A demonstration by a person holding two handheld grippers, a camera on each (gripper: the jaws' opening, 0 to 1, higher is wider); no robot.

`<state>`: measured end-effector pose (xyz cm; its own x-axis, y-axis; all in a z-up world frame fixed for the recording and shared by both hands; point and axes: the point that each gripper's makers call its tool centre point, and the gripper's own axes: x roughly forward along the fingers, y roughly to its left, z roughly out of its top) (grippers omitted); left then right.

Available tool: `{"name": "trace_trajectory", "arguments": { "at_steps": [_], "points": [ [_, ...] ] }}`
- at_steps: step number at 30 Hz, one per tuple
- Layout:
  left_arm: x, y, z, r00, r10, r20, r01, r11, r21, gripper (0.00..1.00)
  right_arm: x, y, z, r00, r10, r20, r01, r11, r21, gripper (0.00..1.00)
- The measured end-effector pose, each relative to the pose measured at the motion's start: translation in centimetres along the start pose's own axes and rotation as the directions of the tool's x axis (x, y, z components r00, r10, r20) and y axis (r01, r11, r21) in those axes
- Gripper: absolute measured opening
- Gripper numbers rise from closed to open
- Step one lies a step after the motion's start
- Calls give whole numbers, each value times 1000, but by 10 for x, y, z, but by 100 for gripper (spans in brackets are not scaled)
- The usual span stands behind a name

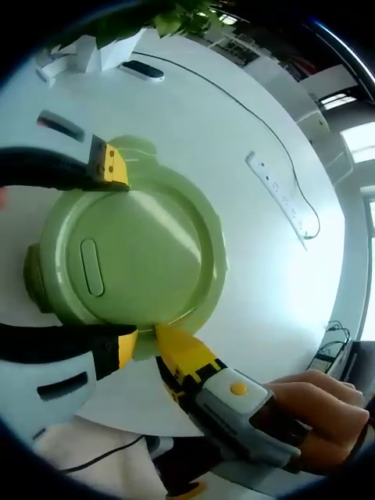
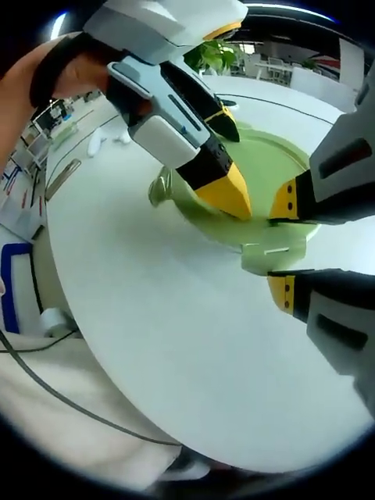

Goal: Pick up the tomato from the tabletop place it into the food storage container close the lid and lock the latches

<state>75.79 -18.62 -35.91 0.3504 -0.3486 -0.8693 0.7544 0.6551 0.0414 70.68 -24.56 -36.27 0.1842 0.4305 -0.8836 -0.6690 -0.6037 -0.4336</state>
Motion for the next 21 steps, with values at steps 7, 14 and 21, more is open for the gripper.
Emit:
{"name": "trace_trajectory", "arguments": {
  "at_steps": [7,14,21],
  "points": [
    [0,0,0,1000,4,5,-4,1000,0,62,2,1,0,997,-69,-42,69,998,-13,9],
    [-1,0,1,1000,4,20,-4,1000,5,62,-5,-5,1,993,-104,-52,103,995,-15,10],
    [-4,-3,-2,999,5,39,-5,1000,5,62,0,-3,-1,997,-77,-28,76,997,-10,11]
  ]
}}
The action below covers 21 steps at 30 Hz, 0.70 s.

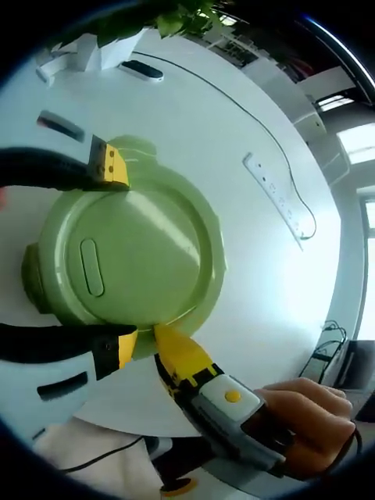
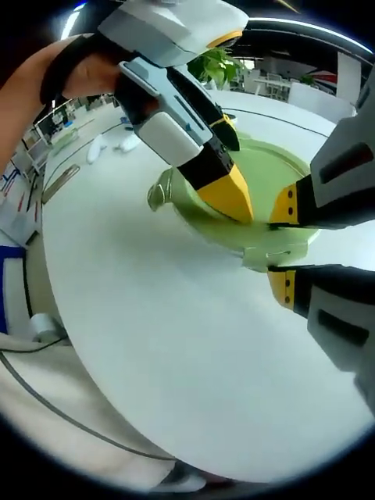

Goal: Pick up the tomato from the tabletop place it into the food storage container close the lid and lock the latches

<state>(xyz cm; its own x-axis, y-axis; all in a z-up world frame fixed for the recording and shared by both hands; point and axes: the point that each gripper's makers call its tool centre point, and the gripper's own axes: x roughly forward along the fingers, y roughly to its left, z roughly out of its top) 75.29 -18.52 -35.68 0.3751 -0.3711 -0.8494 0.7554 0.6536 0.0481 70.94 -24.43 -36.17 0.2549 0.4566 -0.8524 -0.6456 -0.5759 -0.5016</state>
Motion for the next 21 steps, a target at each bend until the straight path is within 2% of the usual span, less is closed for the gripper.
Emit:
{"name": "trace_trajectory", "arguments": {
  "at_steps": [6,11,21],
  "points": [
    [-1,-1,-2,1000,0,8,0,1000,2,62,0,-1,1,1000,3,-21,-3,999,-38,13],
    [-2,0,-3,1000,0,21,0,1000,4,62,0,-1,0,1000,1,-21,-1,999,-36,14],
    [-2,-3,-2,1000,-2,-2,2,1000,8,62,0,0,3,1000,4,-10,-5,998,-62,15]
  ]
}}
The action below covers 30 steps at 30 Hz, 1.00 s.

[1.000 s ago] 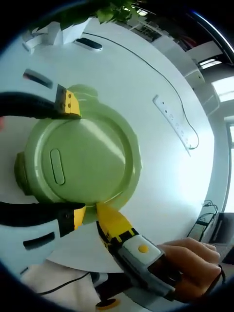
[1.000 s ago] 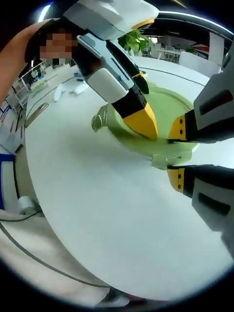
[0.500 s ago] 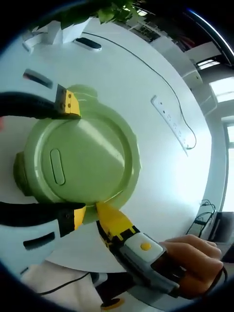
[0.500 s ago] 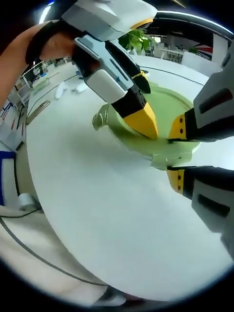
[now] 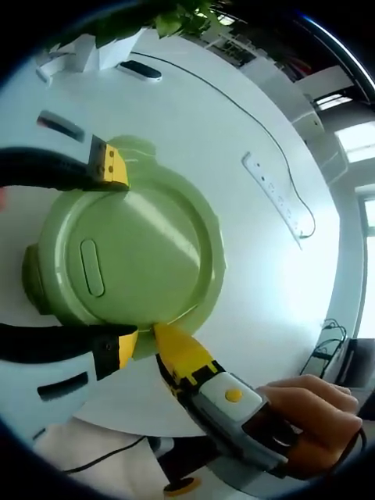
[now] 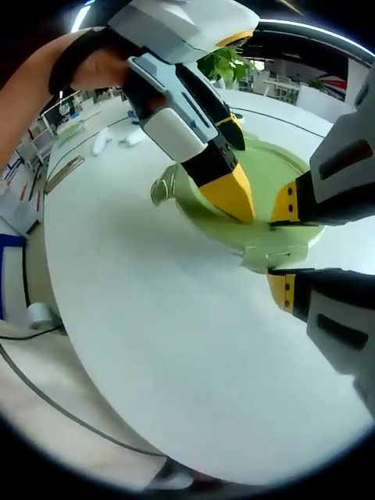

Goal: Pick up the tomato from the tabletop place it into the food storage container close the lid and lock the latches

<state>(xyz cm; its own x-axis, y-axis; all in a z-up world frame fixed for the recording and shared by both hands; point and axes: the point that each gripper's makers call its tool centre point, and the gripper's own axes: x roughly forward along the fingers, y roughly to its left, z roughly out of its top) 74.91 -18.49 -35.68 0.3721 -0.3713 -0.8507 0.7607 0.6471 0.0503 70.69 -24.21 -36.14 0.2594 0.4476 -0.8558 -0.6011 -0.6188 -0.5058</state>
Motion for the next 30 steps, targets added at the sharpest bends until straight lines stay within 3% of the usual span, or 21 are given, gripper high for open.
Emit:
{"name": "trace_trajectory", "arguments": {
  "at_steps": [7,10,14,30],
  "points": [
    [1,6,3,1000,0,9,0,1000,-1,62,-1,0,1,1000,-2,19,2,1000,5,16],
    [2,6,4,1000,-1,8,1,1000,-1,62,-2,-6,0,999,-30,23,30,1000,1,24],
    [2,7,6,1000,-1,4,1,1000,0,62,-4,-10,1,999,-35,26,35,999,16,26],
    [1,1,2,1000,1,25,-1,1000,0,62,-16,-18,5,997,-68,35,67,997,29,25]
  ]
}}
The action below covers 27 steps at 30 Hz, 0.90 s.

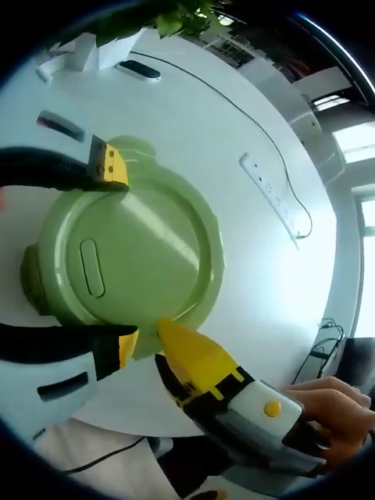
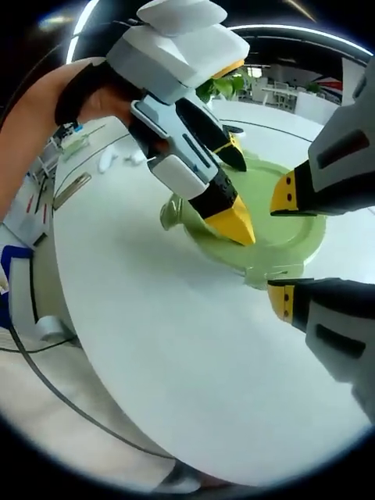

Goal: Pick up the tomato from the tabletop place it into the food storage container close the lid and lock the latches

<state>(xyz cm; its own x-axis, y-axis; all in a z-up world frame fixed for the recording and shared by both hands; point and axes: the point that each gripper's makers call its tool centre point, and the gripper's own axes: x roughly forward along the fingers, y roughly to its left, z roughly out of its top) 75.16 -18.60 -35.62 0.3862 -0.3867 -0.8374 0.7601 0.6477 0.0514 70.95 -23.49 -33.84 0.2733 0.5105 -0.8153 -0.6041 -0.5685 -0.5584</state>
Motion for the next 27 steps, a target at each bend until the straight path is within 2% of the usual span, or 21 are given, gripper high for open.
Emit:
{"name": "trace_trajectory", "arguments": {
  "at_steps": [14,22,27],
  "points": [
    [1,2,2,1000,2,27,-2,1000,2,62,-9,-18,-11,1000,-14,-19,14,1000,6,25],
    [1,5,3,997,3,77,-3,1000,4,62,-10,-19,-15,1000,-13,-21,13,1000,13,25],
    [2,8,5,996,4,93,-5,1000,3,62,-14,-29,-19,1000,6,-4,-6,999,49,25]
  ]
}}
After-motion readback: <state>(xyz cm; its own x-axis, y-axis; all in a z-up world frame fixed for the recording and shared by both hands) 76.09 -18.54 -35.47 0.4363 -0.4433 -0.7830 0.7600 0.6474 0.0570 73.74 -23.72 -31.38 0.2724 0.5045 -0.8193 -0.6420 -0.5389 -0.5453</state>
